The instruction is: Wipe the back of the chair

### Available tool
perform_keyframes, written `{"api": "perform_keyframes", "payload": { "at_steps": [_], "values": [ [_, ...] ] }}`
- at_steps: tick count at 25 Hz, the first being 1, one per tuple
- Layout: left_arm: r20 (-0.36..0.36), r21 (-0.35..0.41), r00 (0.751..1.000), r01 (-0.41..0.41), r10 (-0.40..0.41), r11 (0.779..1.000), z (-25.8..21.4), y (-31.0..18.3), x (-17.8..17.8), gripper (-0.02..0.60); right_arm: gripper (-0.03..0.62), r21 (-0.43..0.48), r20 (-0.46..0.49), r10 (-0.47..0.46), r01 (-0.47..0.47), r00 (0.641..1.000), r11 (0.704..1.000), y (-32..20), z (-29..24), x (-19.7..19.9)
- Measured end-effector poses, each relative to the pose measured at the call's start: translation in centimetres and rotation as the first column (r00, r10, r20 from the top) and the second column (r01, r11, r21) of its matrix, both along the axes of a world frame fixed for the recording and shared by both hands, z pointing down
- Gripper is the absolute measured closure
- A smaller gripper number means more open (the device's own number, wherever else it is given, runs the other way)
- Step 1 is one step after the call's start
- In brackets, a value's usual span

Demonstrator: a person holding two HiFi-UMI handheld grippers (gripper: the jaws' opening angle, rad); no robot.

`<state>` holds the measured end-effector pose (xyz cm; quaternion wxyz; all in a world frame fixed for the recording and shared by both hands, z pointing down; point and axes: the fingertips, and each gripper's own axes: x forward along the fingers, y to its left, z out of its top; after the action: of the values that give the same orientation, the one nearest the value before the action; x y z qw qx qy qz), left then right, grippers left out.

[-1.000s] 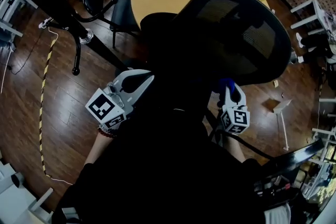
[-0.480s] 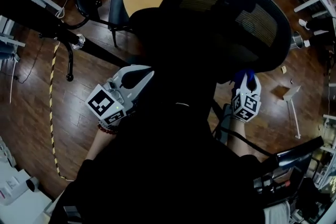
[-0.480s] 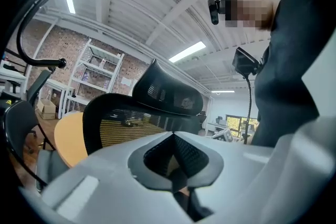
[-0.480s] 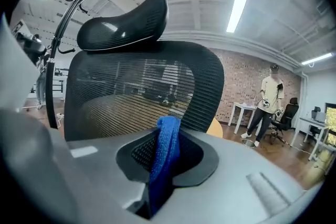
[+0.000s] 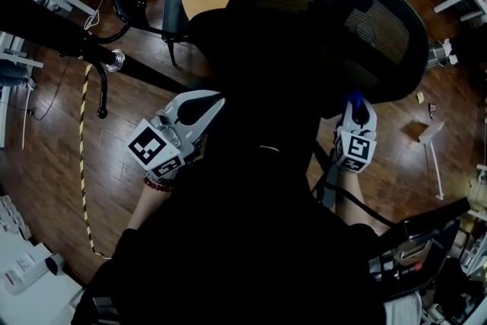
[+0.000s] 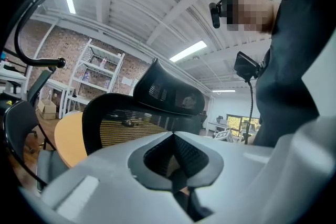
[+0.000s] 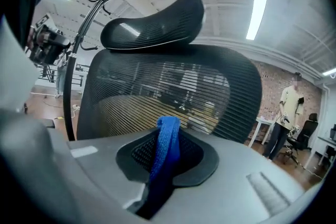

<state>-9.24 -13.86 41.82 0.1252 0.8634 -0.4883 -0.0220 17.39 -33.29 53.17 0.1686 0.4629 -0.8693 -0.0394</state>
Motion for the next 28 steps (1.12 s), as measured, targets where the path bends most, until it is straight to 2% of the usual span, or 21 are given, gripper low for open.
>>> {"api": "perform_keyframes", "payload": {
  "at_steps": [4,6,12,17,21,24,28],
  "values": [
    [0.007,-0.003,1.0,-0.005,0.005,1.0,0.1,0.3,0.3,0.575,0.557,0.004,0.054,0.072,-0.072,0.996,0.997,-0.2,0.1,-0.9],
    [0.007,-0.005,1.0,-0.001,0.001,1.0,0.2,0.5,0.2,0.575,0.557,0.006,0.071,0.067,-0.068,0.995,0.998,0.1,0.1,-1.4],
    [0.019,0.005,1.0,-0.005,0.005,1.0,-0.1,0.5,0.4,0.575,0.557,0.038,0.048,-0.088,0.086,0.995,0.996,1.4,0.1,-6.3],
    [0.018,0.014,1.0,0.008,-0.008,1.0,-0.3,0.8,0.2,0.575,0.557,0.038,0.055,-0.209,0.207,0.976,0.978,2.7,0.2,-11.5],
    [0.018,0.023,0.999,0.039,-0.039,0.999,-0.7,1.1,-0.6,0.575,0.554,0.027,0.077,-0.262,0.26,0.962,0.965,3.3,0.1,-15.2],
    [0.018,0.03,0.998,0.06,-0.061,0.998,-0.8,1.5,-0.9,0.575,0.553,0.023,0.072,-0.34,0.339,0.938,0.941,4.2,0.2,-17.7],
    [0.012,0.028,0.995,0.101,-0.101,0.995,-0.4,2.2,-1.7,0.575,0.554,0.011,0.041,-0.491,0.491,0.87,0.871,6.2,0.4,-23.2]
  ]
}}
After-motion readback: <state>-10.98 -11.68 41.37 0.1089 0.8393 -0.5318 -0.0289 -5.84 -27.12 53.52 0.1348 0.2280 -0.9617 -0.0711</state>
